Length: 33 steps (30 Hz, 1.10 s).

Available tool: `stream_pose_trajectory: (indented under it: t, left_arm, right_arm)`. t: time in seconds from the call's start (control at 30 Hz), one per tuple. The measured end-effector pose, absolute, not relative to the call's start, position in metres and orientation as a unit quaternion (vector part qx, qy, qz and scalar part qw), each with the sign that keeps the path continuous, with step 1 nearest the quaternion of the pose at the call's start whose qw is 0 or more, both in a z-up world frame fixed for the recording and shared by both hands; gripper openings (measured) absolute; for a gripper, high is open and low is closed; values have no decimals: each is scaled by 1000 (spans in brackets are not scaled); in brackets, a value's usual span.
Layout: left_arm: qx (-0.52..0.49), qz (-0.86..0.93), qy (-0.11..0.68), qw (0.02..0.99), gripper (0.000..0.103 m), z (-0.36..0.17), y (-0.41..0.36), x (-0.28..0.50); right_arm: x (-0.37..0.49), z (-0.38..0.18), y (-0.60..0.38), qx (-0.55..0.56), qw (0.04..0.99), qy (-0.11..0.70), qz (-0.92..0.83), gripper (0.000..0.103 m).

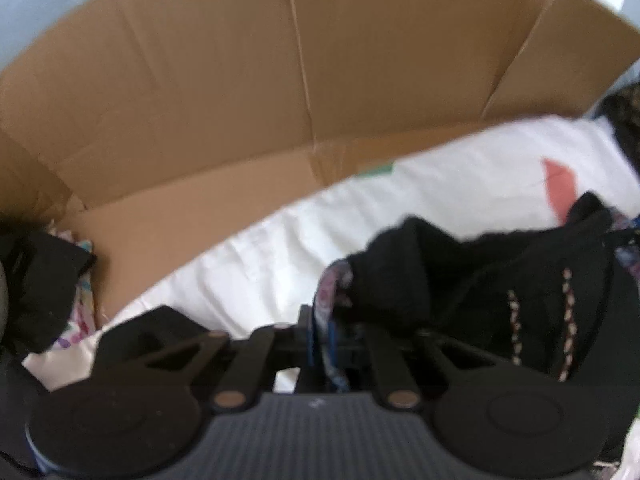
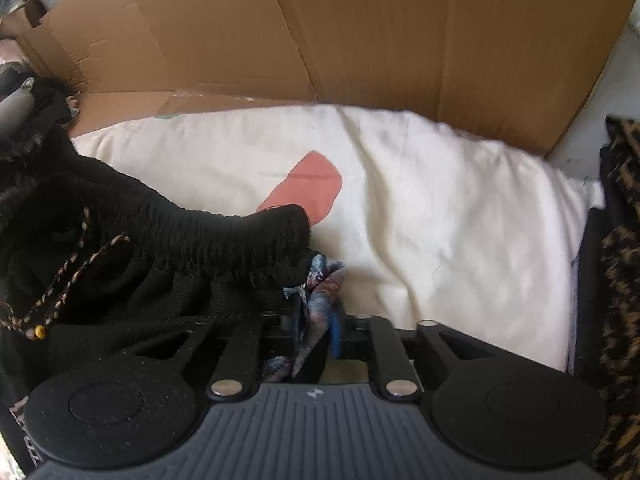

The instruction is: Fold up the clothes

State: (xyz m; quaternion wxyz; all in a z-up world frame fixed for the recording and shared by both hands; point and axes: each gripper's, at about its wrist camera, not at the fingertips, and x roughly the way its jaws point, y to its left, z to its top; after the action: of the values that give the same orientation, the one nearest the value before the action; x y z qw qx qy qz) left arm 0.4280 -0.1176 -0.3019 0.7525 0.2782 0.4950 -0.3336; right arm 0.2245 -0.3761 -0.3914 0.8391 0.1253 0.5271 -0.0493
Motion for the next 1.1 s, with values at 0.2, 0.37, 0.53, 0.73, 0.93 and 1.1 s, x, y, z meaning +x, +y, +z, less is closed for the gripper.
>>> stream_pose_trajectory:
  t: [0.2, 0.37, 0.53, 0.73, 0.93, 1.1]
  left_arm:
    - [270, -347, 483, 758, 61, -304, -121, 430]
    - [231, -380, 477, 758, 68, -288, -121, 440]
    - [269, -379, 476, 747, 72, -296, -133, 439]
    - [265, -364, 478, 754, 65, -316, -140, 437]
    - [282, -360, 479, 749, 64, -330, -146, 433]
    - [266, -379, 494, 736, 28, -335, -144, 431]
  right_arm:
    - [213, -374, -388, 163, 850, 499, -41, 56]
    - [205, -366, -407, 227, 852, 470, -49, 63]
    - [217, -379, -412, 273, 842, 461, -58, 67]
    - [229, -401, -391, 237, 838, 490, -47, 44]
    - [231, -408, -366, 122, 837, 533, -24, 42]
    - [233, -401, -363, 93, 833, 545, -9, 15]
